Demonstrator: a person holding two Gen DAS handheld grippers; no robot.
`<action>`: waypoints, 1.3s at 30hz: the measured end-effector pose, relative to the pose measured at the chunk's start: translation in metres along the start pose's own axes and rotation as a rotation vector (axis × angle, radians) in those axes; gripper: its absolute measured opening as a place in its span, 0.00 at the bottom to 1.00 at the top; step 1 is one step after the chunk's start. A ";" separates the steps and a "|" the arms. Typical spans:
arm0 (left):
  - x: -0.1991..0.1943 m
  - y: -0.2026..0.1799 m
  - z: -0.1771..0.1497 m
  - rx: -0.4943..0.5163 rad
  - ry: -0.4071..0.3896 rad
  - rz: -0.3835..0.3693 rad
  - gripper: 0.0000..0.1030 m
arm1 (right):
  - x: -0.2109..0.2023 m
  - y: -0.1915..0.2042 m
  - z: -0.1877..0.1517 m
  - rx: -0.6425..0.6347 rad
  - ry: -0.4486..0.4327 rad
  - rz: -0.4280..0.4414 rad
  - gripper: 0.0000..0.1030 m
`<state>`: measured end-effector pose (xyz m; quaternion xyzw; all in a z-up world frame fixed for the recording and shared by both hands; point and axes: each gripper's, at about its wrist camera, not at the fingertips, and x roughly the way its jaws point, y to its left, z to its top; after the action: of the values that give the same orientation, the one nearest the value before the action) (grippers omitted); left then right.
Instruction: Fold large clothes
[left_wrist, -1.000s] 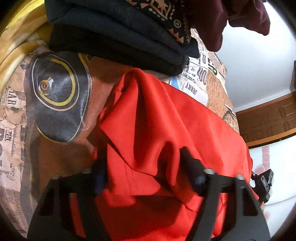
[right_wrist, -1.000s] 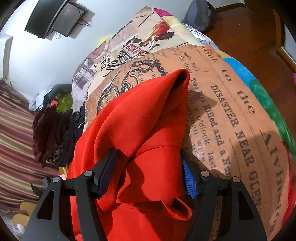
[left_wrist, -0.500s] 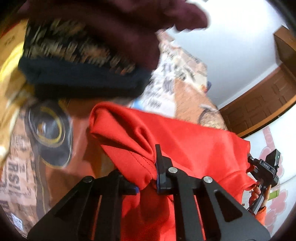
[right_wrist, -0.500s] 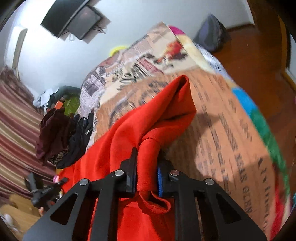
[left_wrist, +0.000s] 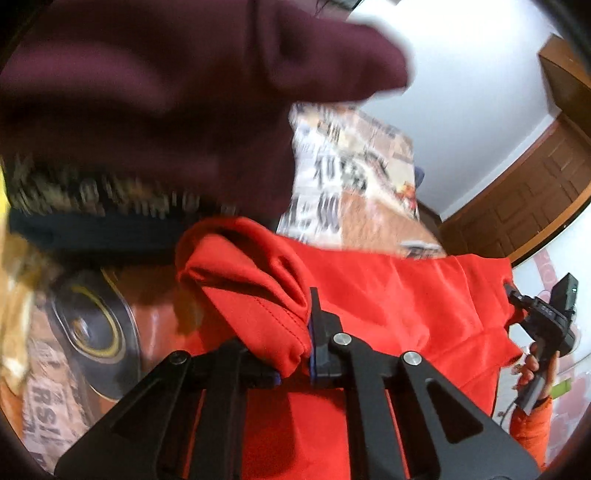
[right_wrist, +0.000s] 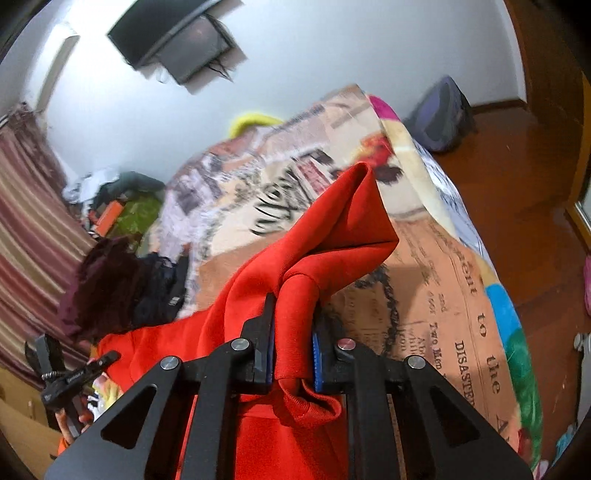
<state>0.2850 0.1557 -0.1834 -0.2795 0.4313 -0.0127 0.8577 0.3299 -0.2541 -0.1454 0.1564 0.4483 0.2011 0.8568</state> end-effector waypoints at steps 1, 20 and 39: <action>0.009 0.003 -0.004 -0.005 0.024 0.018 0.10 | 0.007 -0.007 -0.001 0.013 0.017 -0.016 0.13; 0.001 0.030 -0.040 0.095 0.103 0.247 0.43 | -0.030 -0.029 -0.040 -0.108 0.138 -0.201 0.27; -0.058 0.065 -0.115 0.047 0.242 0.186 0.59 | -0.077 -0.035 -0.130 -0.081 0.205 -0.220 0.49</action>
<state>0.1484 0.1725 -0.2267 -0.2145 0.5550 0.0233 0.8034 0.1892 -0.3109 -0.1782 0.0503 0.5393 0.1391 0.8290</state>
